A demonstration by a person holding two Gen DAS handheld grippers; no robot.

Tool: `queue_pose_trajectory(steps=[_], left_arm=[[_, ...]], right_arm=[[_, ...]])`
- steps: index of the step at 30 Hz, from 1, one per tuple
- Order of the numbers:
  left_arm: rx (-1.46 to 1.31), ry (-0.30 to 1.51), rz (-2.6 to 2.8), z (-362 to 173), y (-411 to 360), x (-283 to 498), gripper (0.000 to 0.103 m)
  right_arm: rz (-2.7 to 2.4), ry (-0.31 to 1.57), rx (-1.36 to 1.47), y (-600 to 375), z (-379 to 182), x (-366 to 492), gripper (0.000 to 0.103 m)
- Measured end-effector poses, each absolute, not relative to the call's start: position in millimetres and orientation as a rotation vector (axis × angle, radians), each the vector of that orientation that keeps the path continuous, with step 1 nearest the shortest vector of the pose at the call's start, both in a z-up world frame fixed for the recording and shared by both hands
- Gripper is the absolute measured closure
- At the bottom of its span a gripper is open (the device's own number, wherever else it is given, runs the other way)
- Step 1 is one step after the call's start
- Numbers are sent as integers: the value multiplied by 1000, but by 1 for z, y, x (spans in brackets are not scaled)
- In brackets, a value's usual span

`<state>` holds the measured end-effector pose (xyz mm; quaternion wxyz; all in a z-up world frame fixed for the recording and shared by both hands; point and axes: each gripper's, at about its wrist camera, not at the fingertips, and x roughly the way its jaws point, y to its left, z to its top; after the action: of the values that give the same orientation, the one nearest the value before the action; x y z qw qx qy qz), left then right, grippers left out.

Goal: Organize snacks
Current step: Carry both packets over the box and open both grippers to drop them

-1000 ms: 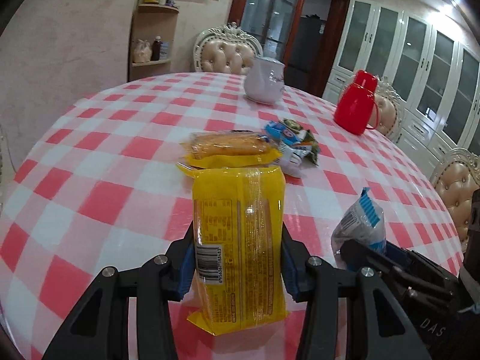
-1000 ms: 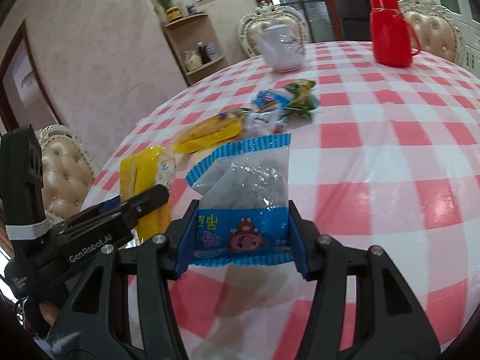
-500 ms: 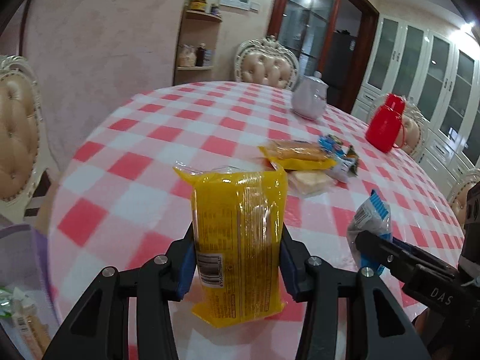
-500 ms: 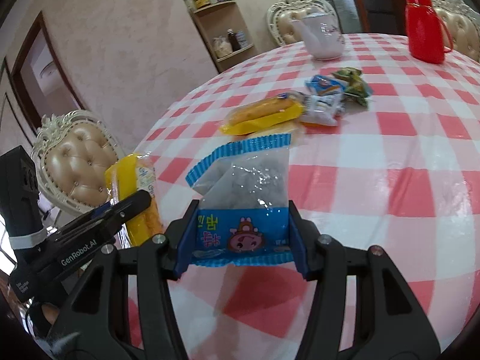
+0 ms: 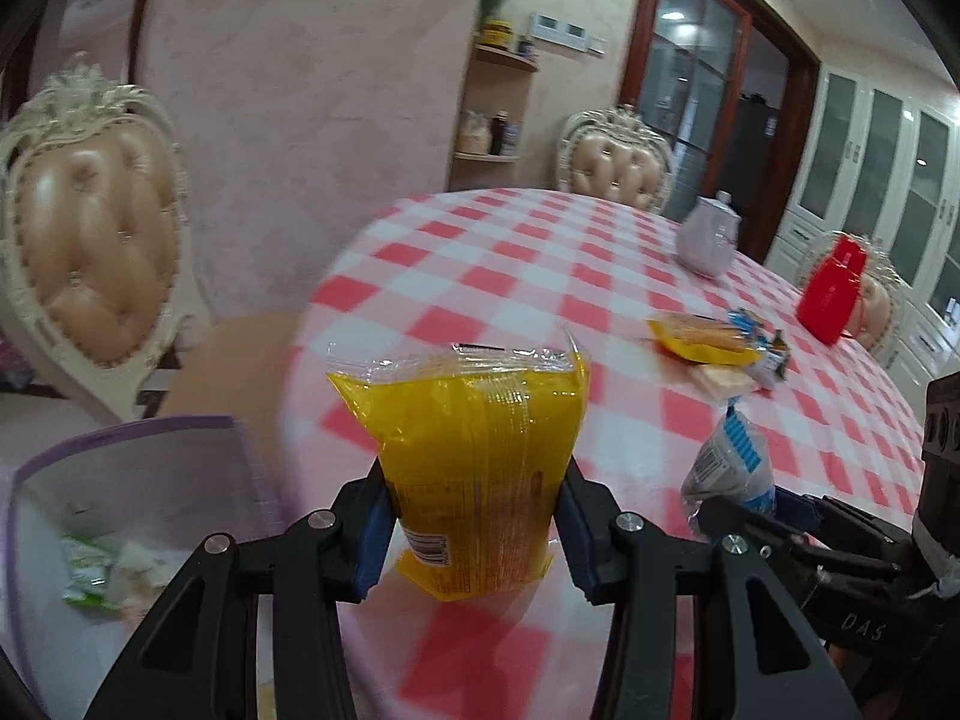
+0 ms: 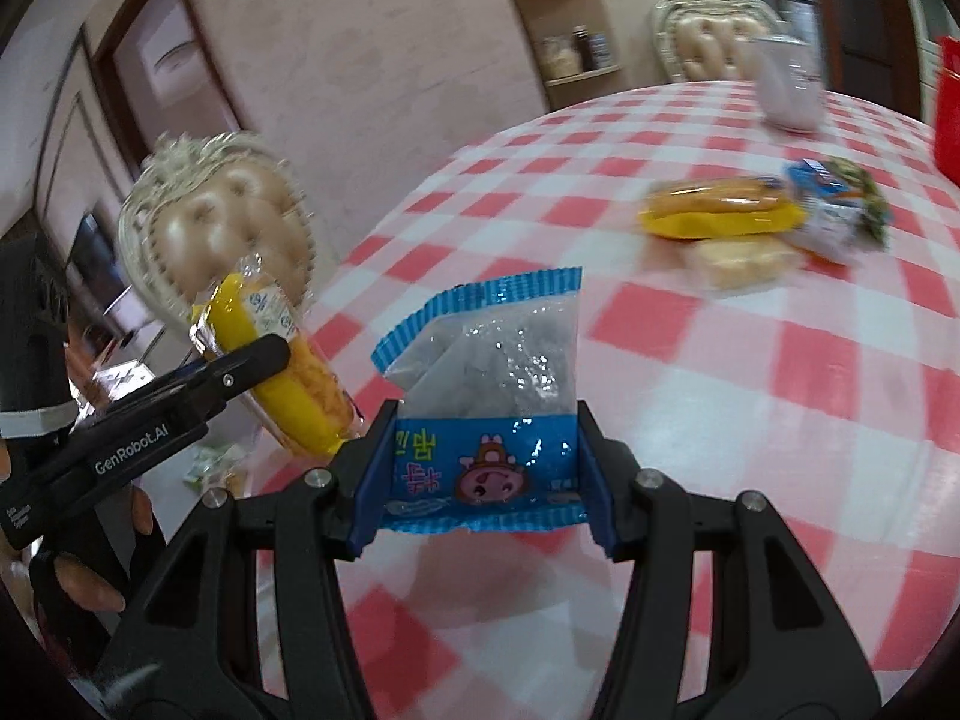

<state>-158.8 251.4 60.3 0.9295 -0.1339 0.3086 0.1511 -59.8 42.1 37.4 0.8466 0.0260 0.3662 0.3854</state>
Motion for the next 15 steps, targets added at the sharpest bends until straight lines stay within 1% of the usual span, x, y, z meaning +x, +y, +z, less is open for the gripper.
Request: queue_pose_trajectory(steps=[8,15], left_arm=[[-305,624,494,62,310,-220,55],[-352,684,654,45,354,-256,54]], right_arm=[[1057,767,-92,120,39,-116,45],[1283,783,-220,178,33,-176,45]])
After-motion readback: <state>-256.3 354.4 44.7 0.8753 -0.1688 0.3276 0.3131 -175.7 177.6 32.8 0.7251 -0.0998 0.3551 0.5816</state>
